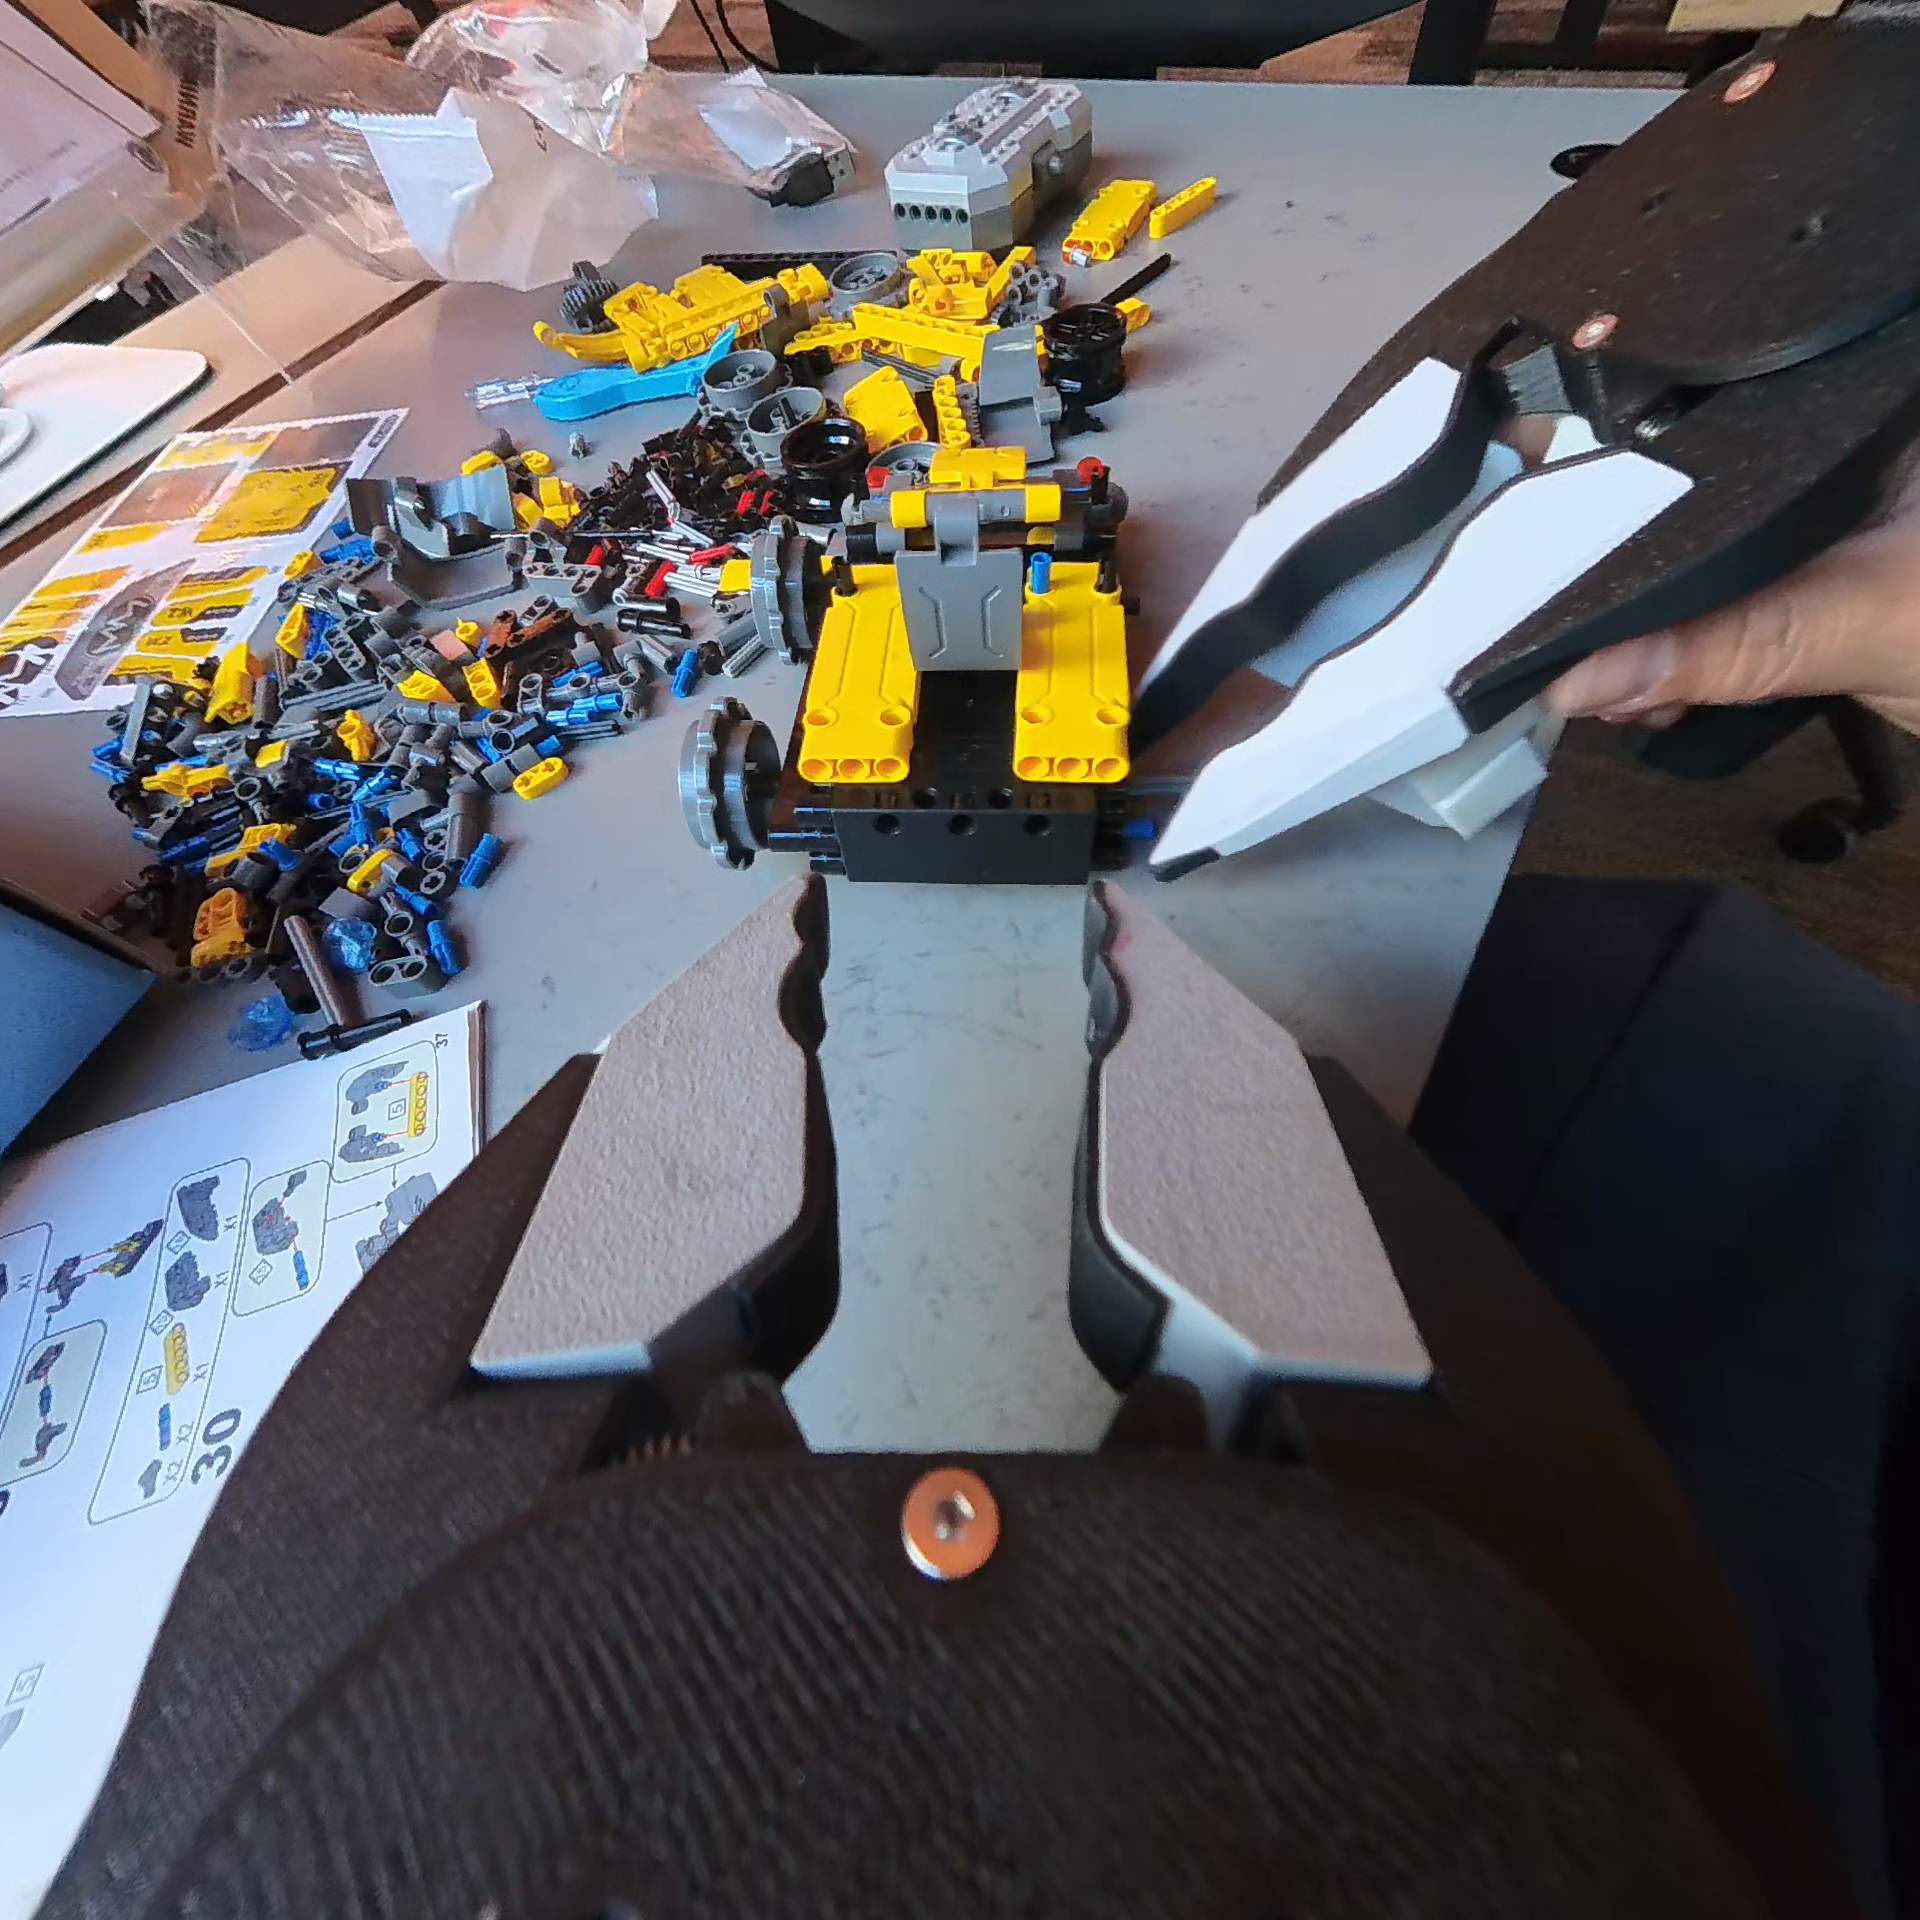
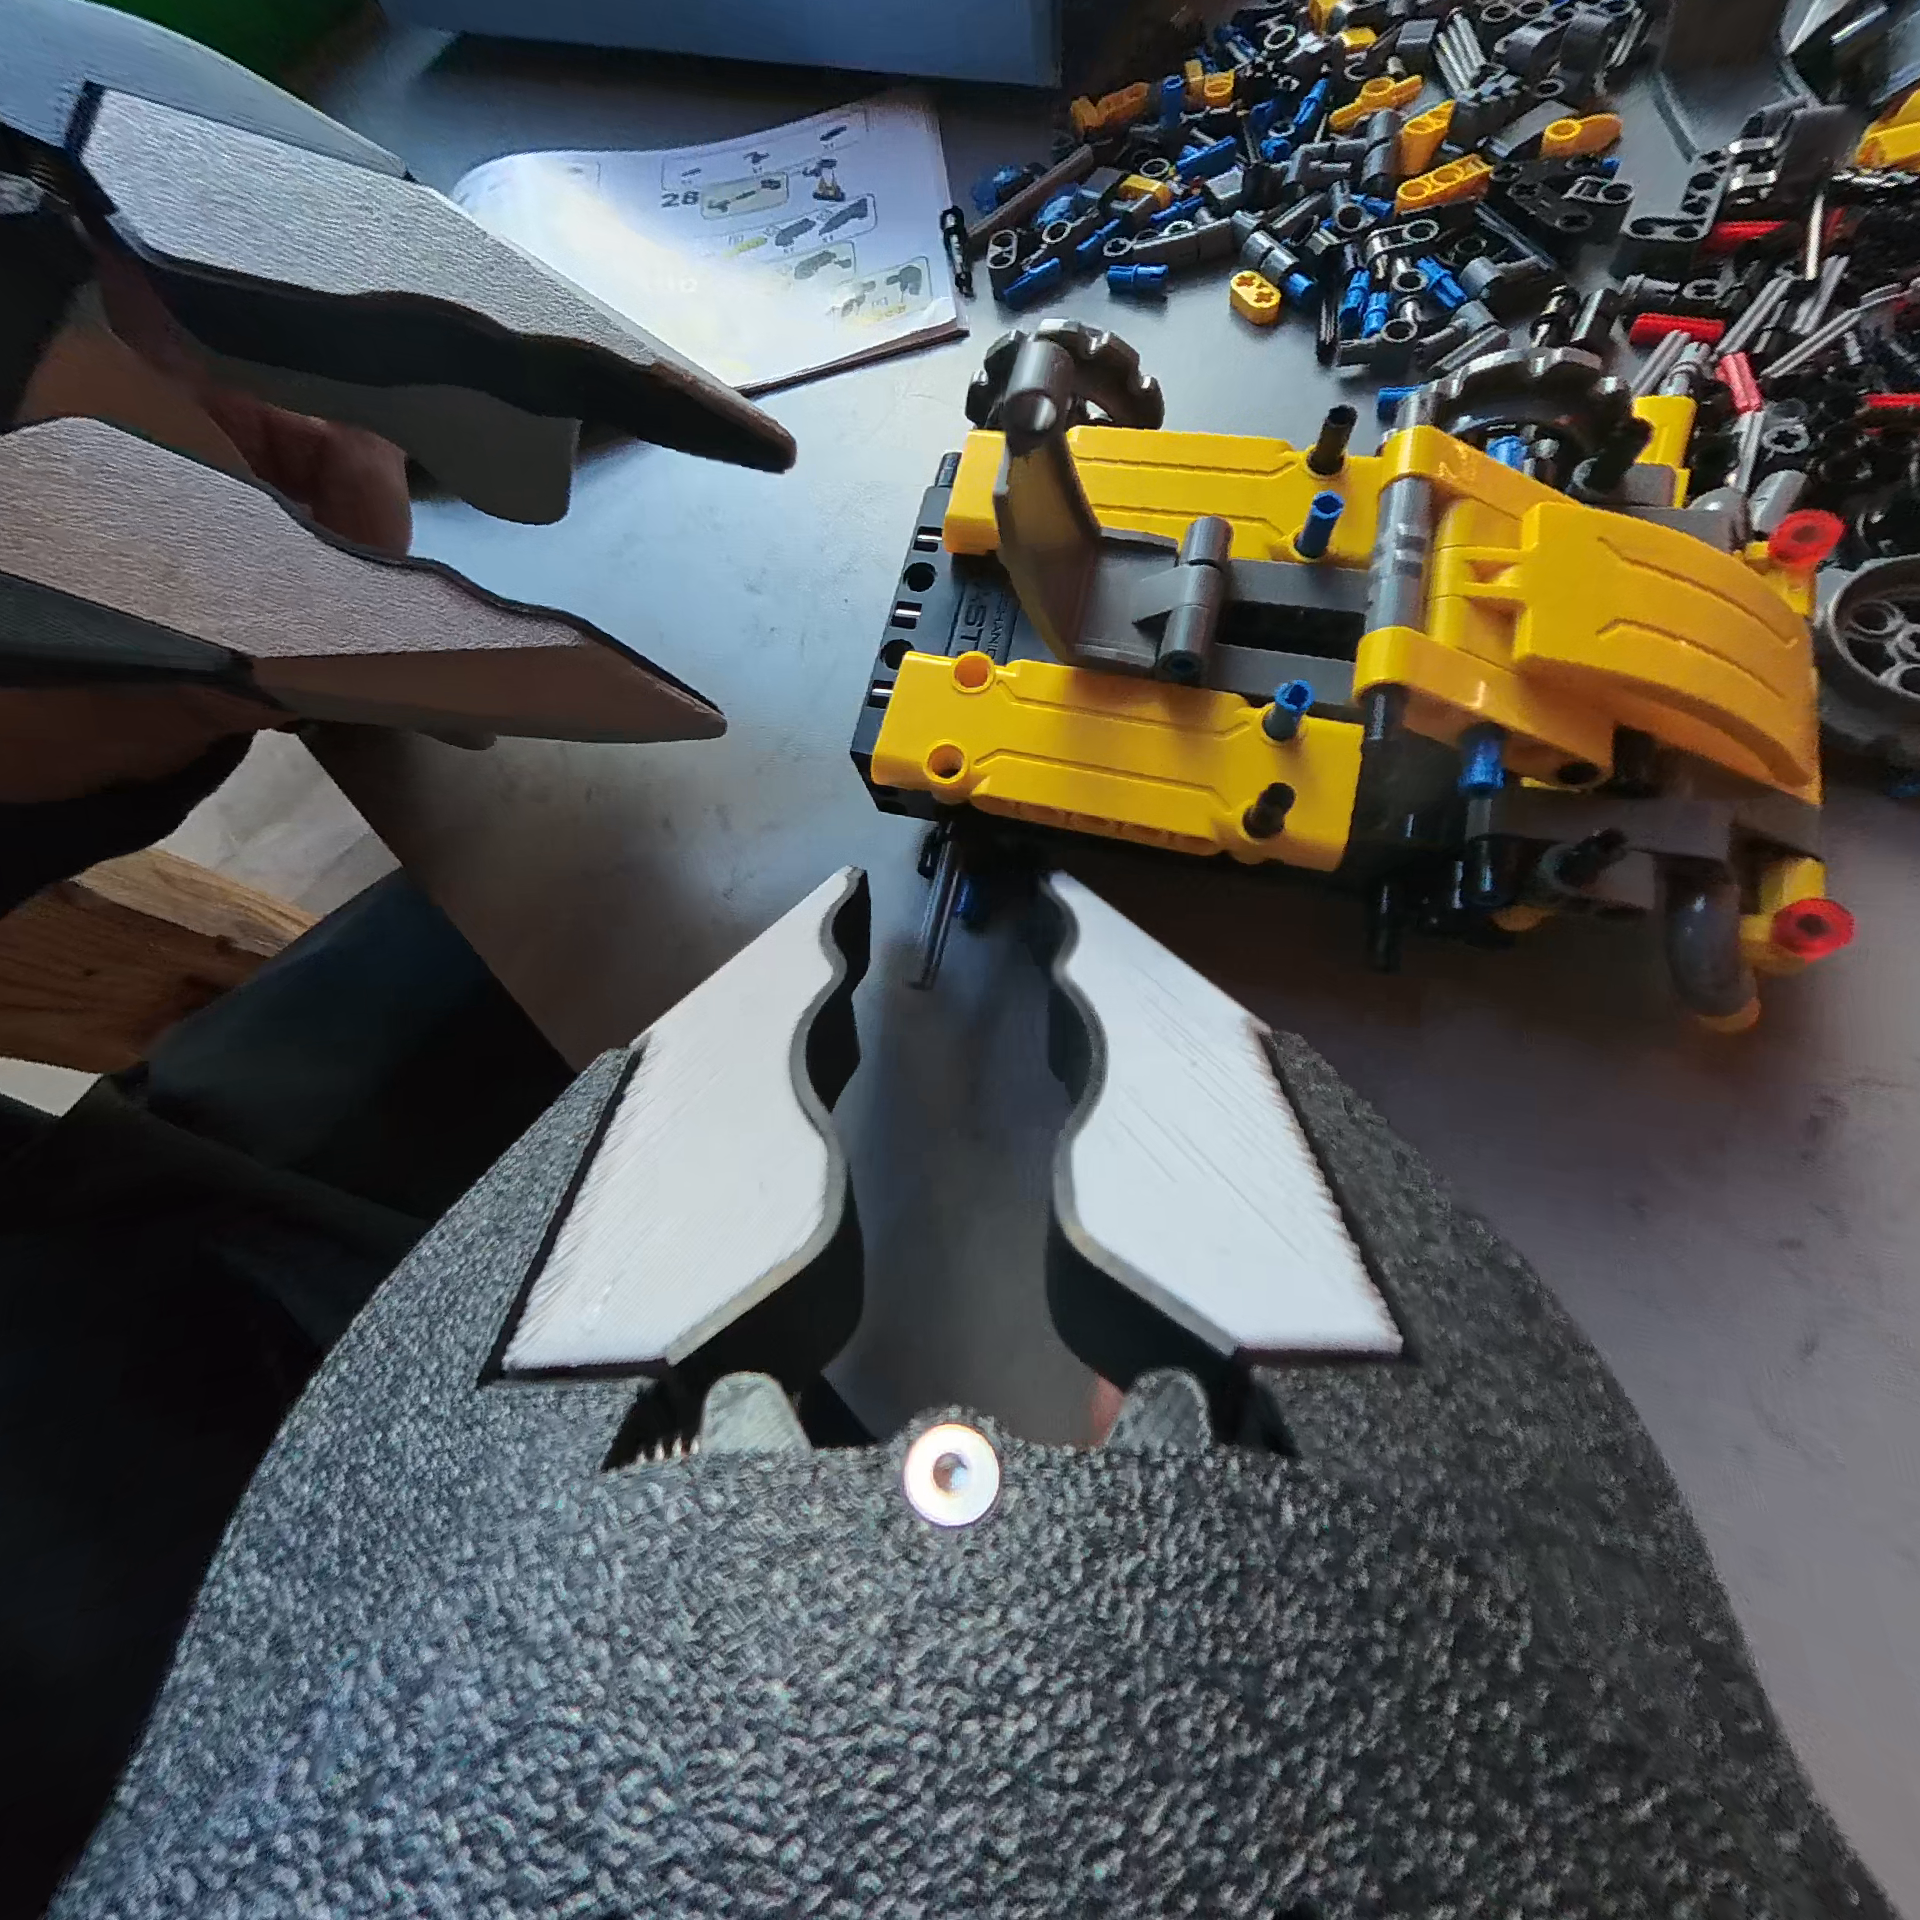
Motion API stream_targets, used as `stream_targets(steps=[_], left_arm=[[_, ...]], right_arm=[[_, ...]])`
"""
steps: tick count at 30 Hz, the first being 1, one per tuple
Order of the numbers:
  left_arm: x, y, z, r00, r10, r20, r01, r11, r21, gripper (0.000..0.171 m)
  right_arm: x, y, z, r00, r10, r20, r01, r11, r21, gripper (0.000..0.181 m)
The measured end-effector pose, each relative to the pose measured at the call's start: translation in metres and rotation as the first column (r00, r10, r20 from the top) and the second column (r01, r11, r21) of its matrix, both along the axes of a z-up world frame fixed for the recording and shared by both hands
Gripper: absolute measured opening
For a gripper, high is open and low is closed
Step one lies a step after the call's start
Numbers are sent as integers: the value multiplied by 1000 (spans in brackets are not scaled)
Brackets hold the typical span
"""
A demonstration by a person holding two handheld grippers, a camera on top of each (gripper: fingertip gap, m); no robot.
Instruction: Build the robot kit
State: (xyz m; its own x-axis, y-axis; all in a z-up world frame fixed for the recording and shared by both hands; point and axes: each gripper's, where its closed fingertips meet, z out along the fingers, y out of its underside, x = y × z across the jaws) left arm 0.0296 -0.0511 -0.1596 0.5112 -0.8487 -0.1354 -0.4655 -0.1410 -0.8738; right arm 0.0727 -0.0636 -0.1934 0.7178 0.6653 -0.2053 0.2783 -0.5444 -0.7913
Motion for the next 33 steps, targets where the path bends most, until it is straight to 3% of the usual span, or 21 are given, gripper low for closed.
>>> stream_targets(steps=[4, 33], left_arm=[[0, 0, 0, 1000, -2, 2, 2, 1000, -4, 46], [0, 0, -1, 1000, -3, 3, 3, 1000, -20, 46]], right_arm=[[1, 6, 2, 1000, -26, -2, 26, 1000, 7, 38], [4, 13, -2, 999, -28, 18, 28, 999, -18, 33]])
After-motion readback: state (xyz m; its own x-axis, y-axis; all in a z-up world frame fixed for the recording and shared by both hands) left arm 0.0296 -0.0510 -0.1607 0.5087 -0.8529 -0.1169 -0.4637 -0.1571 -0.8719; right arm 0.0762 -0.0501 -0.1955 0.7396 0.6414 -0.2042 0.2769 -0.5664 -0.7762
